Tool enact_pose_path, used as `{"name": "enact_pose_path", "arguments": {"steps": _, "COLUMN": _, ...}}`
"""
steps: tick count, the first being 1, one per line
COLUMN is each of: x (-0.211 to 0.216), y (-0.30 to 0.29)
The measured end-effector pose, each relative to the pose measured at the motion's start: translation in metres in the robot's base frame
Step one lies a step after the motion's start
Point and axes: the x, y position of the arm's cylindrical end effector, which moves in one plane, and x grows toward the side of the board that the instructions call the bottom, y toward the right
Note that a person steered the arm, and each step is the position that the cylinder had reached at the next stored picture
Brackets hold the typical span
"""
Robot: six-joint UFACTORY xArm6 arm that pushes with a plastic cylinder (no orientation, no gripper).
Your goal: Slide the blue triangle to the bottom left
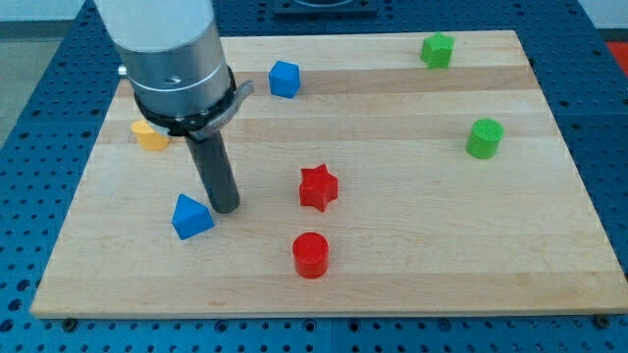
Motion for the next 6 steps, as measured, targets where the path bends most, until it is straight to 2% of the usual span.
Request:
{"name": "enact_pose_path", "arguments": {"steps": 2, "x": 0.002, "y": -0.009}}
{"name": "enact_pose_path", "arguments": {"steps": 4, "x": 0.044, "y": -0.088}}
{"name": "enact_pose_path", "arguments": {"steps": 5, "x": 0.047, "y": -0.095}}
{"name": "enact_pose_path", "arguments": {"steps": 6, "x": 0.032, "y": -0.073}}
